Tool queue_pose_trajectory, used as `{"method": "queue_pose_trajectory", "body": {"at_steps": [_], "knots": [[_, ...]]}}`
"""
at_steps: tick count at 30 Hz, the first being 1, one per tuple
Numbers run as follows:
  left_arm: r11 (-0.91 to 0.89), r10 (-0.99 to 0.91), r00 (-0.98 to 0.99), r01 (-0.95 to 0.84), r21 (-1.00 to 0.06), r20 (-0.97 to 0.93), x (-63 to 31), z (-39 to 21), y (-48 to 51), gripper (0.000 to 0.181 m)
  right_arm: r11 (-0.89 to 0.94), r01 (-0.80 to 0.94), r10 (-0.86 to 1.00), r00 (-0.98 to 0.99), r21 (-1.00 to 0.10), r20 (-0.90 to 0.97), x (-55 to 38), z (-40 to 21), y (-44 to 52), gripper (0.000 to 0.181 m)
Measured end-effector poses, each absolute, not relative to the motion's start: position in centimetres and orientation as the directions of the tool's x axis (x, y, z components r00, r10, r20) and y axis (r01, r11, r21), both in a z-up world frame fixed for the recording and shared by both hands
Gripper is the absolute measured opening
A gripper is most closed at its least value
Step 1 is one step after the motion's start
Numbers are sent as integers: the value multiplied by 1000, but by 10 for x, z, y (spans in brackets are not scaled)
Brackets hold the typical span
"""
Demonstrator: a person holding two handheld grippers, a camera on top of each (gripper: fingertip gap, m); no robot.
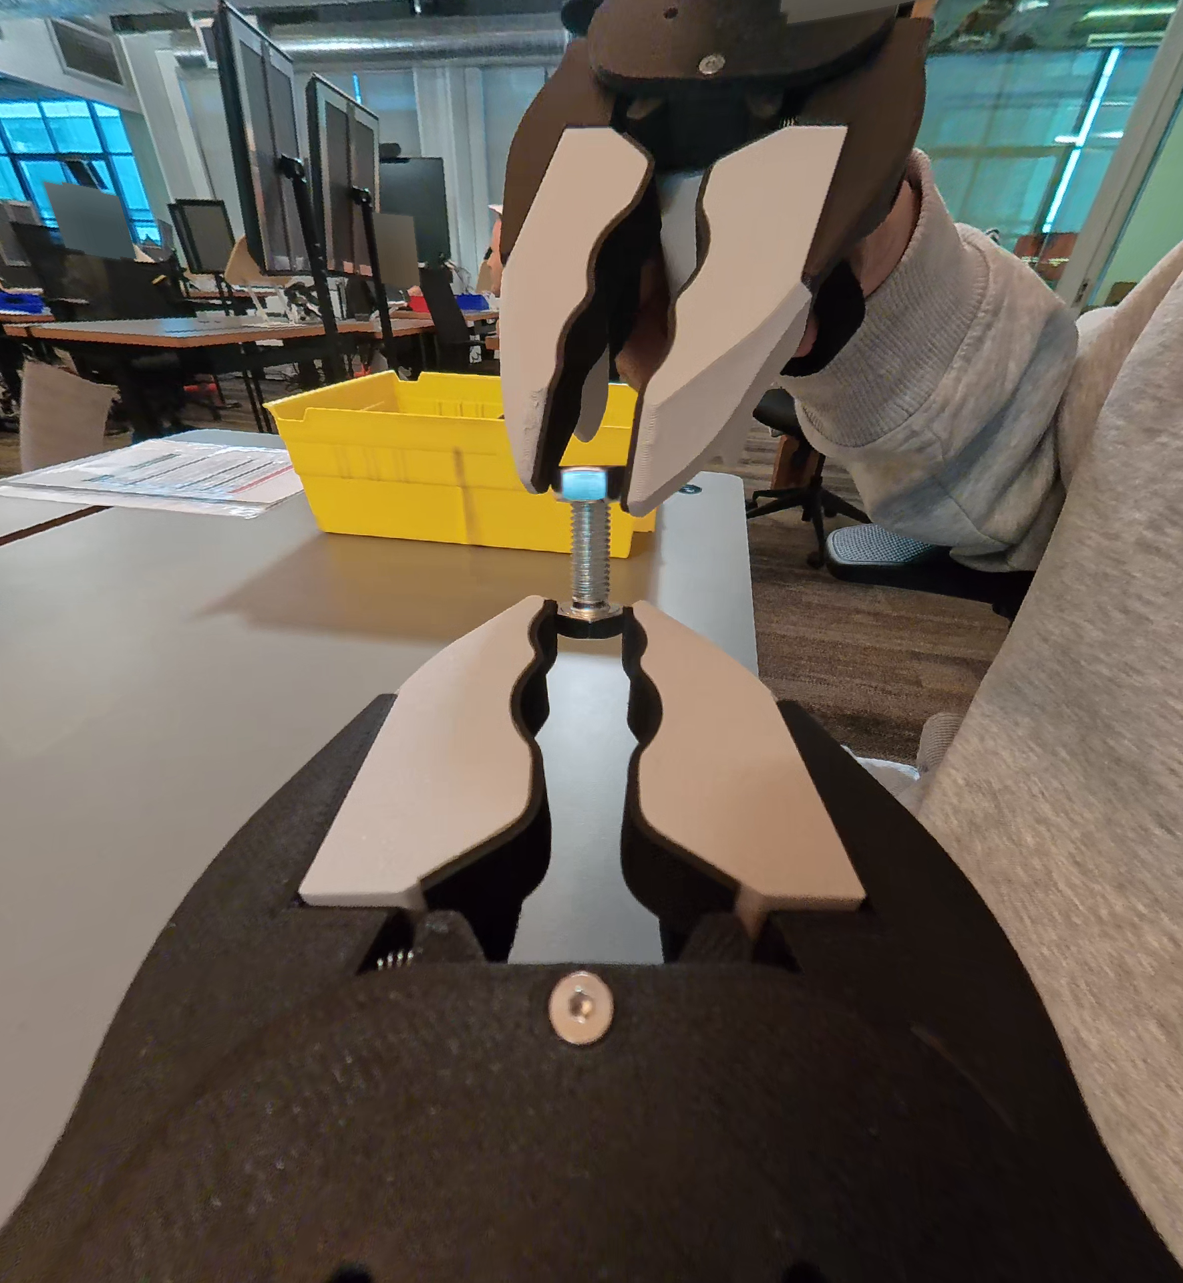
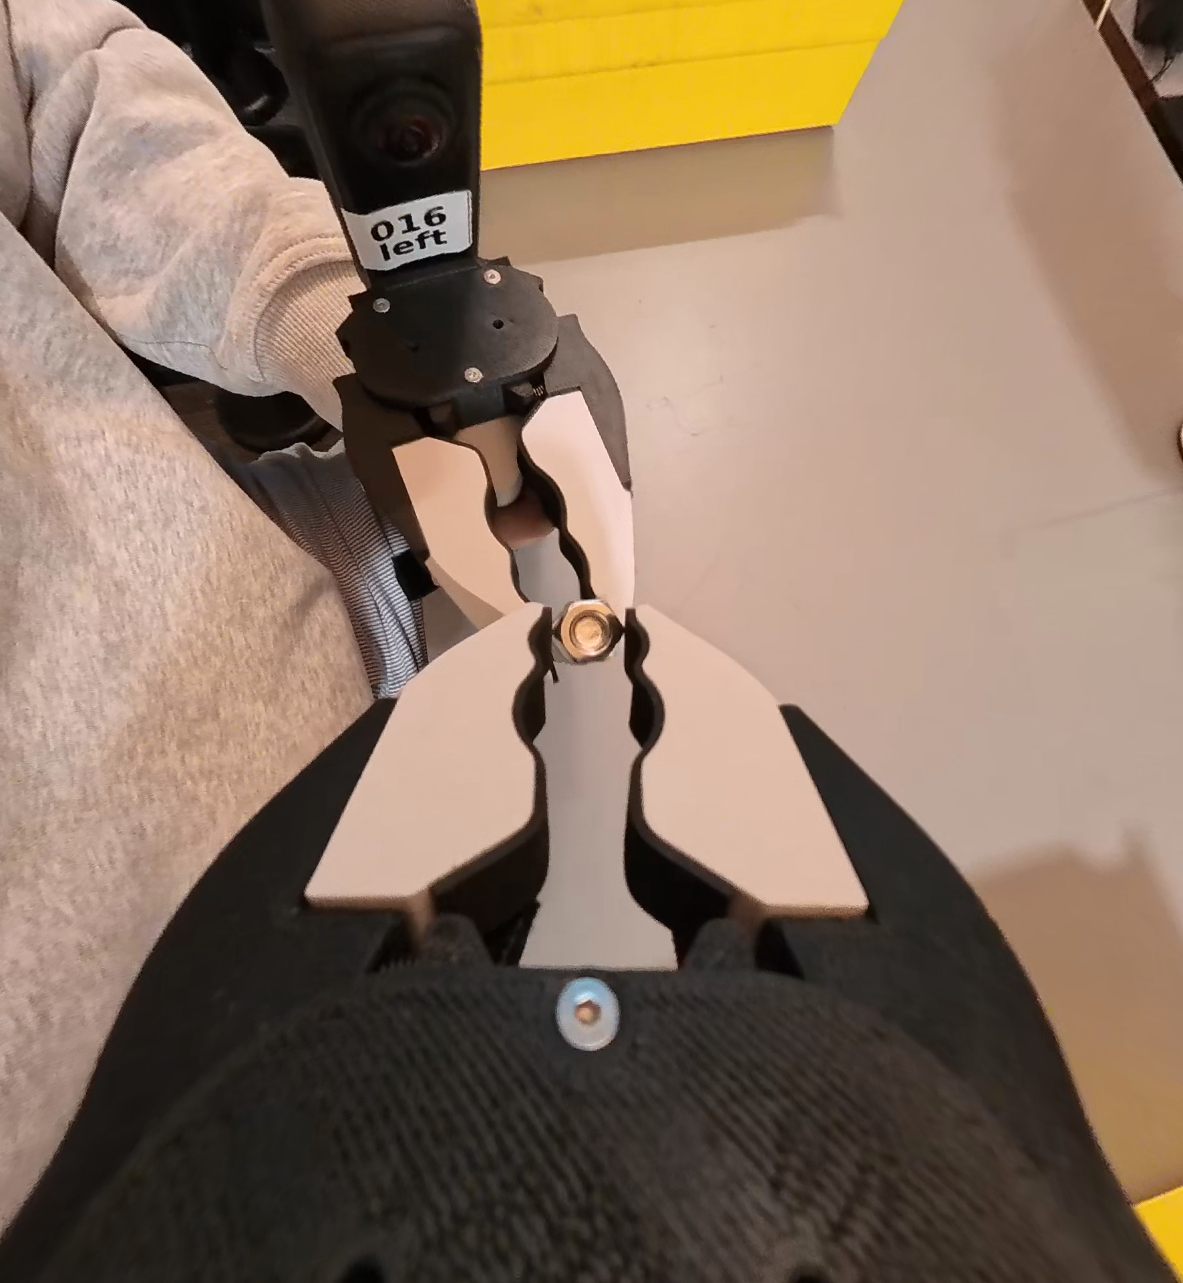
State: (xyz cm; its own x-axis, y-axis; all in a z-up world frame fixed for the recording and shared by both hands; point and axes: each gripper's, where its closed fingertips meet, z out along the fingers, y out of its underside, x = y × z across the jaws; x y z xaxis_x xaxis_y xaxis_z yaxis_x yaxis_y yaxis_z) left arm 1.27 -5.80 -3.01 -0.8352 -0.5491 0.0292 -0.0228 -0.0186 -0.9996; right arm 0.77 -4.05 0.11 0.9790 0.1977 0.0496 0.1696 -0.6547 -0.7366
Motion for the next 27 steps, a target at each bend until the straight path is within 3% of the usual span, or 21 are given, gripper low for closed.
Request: {"method": "queue_pose_trajectory", "body": {"at_steps": [27], "knots": [[-17, -555, -831, -17, -1000, 24, 14, -29, -58, 18, -666, 156, 191, 981, -730, 35, 4, -2, -38, 28]]}}
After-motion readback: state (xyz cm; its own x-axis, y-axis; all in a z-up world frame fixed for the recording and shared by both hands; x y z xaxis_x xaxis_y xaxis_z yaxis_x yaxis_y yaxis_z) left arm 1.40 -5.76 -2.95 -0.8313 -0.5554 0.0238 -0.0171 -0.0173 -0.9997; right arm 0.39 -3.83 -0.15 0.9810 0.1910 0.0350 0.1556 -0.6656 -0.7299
